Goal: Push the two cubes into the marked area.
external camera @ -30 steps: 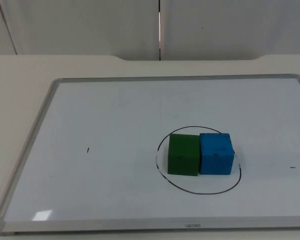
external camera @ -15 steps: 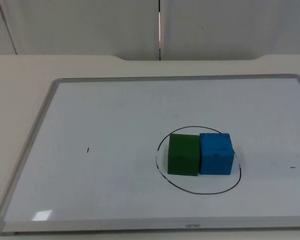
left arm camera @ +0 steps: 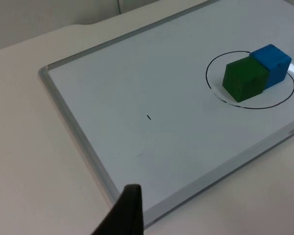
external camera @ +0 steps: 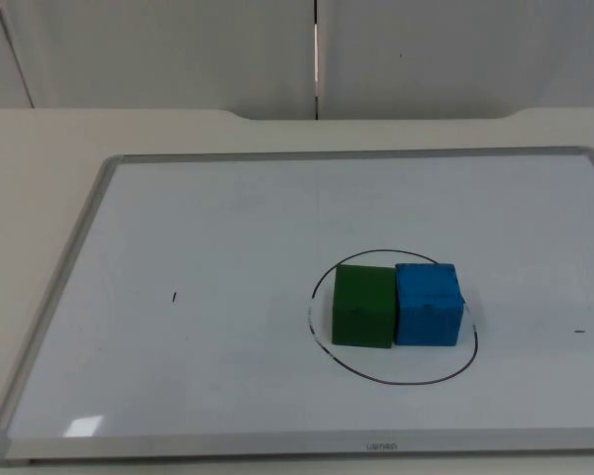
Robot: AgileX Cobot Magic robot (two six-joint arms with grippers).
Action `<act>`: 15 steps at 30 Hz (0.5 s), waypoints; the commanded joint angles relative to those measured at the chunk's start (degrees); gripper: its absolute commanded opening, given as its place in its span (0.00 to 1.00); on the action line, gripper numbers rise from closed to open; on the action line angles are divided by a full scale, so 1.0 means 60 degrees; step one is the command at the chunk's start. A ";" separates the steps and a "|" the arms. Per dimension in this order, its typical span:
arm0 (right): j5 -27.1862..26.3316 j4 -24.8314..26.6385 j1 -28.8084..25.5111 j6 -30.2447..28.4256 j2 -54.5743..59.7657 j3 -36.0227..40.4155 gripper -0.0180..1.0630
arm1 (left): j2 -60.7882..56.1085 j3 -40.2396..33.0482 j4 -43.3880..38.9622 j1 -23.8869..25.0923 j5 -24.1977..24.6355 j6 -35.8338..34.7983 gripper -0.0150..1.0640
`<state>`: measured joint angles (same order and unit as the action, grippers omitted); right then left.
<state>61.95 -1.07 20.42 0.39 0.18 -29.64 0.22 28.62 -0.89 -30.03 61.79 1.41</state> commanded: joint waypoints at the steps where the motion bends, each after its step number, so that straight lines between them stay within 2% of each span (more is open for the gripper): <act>1: -0.0022 0.0063 -0.0008 0.0005 -0.0030 0.0024 0.96 | -0.0037 -0.0037 -0.0029 0.0026 -0.0023 -0.0078 0.98; 15: -0.0022 0.0062 -0.0029 0.0005 -0.0030 0.0024 0.96 | -0.0037 -0.0037 -0.0029 0.0026 -0.0023 -0.0078 0.98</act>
<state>61.95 -0.84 20.31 0.39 0.18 -29.64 0.22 28.62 -0.89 -30.03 61.79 1.41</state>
